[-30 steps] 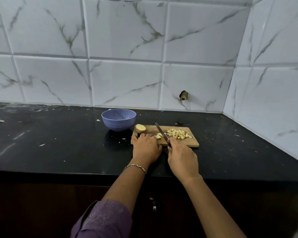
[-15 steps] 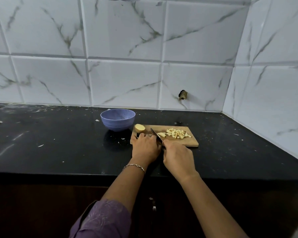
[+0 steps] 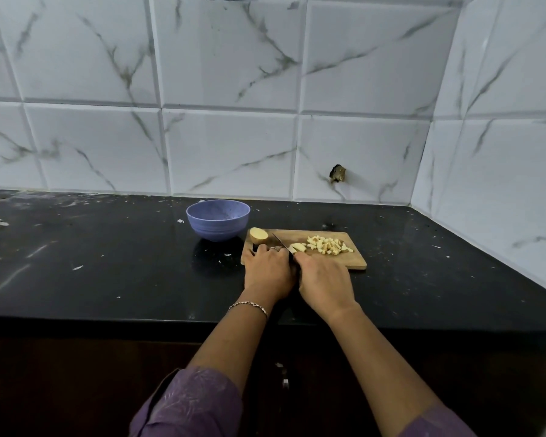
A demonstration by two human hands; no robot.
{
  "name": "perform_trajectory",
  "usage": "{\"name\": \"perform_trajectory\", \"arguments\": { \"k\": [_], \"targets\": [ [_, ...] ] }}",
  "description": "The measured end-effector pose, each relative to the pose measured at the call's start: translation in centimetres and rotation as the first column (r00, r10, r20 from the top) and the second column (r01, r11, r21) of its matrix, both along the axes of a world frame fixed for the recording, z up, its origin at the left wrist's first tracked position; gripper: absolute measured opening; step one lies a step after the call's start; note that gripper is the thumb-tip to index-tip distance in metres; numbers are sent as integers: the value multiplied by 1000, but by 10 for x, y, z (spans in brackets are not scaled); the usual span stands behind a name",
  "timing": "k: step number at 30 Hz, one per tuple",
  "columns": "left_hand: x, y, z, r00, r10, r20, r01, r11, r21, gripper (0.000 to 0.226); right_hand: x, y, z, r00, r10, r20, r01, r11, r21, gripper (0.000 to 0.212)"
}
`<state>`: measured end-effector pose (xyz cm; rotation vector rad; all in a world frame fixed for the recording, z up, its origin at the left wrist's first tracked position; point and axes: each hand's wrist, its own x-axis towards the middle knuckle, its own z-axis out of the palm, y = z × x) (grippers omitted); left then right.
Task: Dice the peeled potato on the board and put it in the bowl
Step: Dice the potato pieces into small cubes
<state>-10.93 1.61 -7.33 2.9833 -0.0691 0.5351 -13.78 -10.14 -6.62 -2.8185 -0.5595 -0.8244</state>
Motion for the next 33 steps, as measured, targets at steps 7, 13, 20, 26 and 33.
{"name": "perform_trajectory", "arguments": {
  "k": [7, 13, 20, 26, 33],
  "targets": [
    [-1, 0, -1, 1000, 7, 3, -7, 1000, 18, 35, 5, -2, -2, 1000, 2, -16, -2, 1000, 2, 20],
    [0, 0, -2, 1000, 11, 6, -11, 1000, 12, 38, 4, -3, -6, 999, -49, 17, 48, 998, 41, 16],
    [3, 0, 0, 999, 13, -33, -15, 999, -49, 35, 8, -14, -6, 985, -161, -66, 173, 940, 294, 19],
    [19, 3, 6, 999, -13, 51, 26, 963, -269, 32, 21, -19, -3, 985, -144, -97, 169, 925, 340, 22],
    [57, -9, 11, 998, -67, -15, 59, 950, -307, 42, 27, -22, -3, 985, -147, -90, 170, 901, 399, 21]
  ]
}}
